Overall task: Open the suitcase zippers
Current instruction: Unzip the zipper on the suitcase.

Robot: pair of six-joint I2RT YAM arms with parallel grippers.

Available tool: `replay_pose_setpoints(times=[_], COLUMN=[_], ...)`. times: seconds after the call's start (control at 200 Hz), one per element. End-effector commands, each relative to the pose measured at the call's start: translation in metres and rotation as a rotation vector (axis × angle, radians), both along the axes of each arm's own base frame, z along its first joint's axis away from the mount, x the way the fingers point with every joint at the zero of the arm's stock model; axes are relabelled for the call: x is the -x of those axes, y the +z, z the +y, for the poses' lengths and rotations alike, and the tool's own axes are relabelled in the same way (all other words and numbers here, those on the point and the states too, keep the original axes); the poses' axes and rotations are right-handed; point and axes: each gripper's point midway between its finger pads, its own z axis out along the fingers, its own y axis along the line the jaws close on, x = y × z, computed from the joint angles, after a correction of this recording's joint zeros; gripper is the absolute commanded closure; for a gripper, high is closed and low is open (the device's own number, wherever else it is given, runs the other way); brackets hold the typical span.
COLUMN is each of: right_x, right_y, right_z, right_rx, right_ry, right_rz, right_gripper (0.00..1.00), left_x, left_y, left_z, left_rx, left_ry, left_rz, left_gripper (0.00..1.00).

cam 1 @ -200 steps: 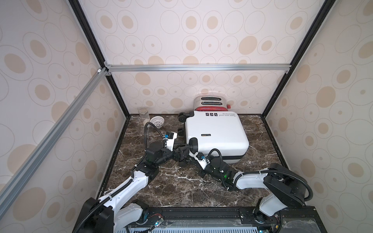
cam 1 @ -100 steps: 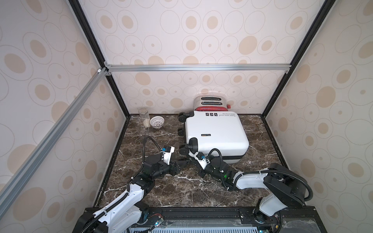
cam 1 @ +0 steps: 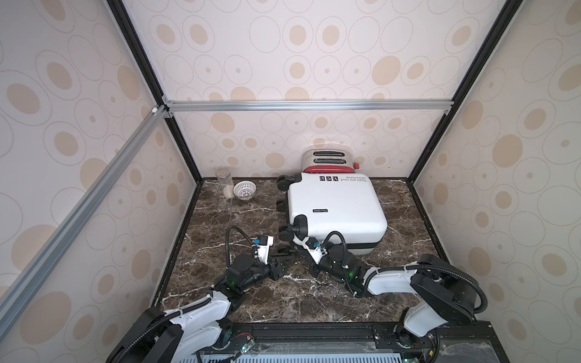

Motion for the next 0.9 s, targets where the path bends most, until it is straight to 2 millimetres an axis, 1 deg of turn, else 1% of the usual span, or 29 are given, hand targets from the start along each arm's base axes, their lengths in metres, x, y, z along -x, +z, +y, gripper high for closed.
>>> replay_pose_setpoints(times=[0.0, 0.11, 0.21, 0.305, 0.4, 0.52, 0.57, 0.615, 0.895], right_x=[0.010, 0.011, 0.011, 0.012, 0.013, 0.014, 0.015, 0.014, 0.014], right_y=[0.032, 0.031, 0.031, 0.031, 0.030, 0.030, 0.030, 0.031, 0.032], right_z=[0.017, 0.016, 0.015, 0.014, 0.013, 0.014, 0.014, 0.013, 0.014], right_rx=[-0.104, -0.102, -0.100, -0.097, -0.092, -0.090, -0.090, -0.091, -0.093], right_ry=[0.082, 0.084, 0.081, 0.082, 0.087, 0.093, 0.095, 0.093, 0.092], right_rz=[-0.058, -0.059, -0.062, -0.064, -0.066, -0.066, -0.065, -0.067, -0.072], right_gripper=[1.00, 1.00, 1.00, 1.00, 1.00, 1.00, 1.00, 1.00, 1.00], left_x=[-0.010, -0.011, -0.015, -0.017, -0.020, -0.025, -0.027, -0.029, -0.033], left_y=[0.034, 0.030, 0.026, 0.024, 0.028, 0.029, 0.026, 0.023, 0.003], left_z=[-0.007, -0.013, -0.016, -0.019, -0.021, -0.021, -0.018, -0.018, -0.024], left_rx=[0.101, 0.118, 0.137, 0.140, 0.152, 0.157, 0.149, 0.133, 0.079], left_ry=[0.044, 0.035, 0.043, 0.040, 0.043, 0.066, 0.085, 0.096, 0.092], left_rz=[-0.079, -0.068, -0.051, -0.047, -0.057, -0.053, -0.046, -0.042, 0.024], left_gripper=[0.53, 0.53, 0.57, 0.58, 0.58, 0.59, 0.62, 0.63, 0.62])
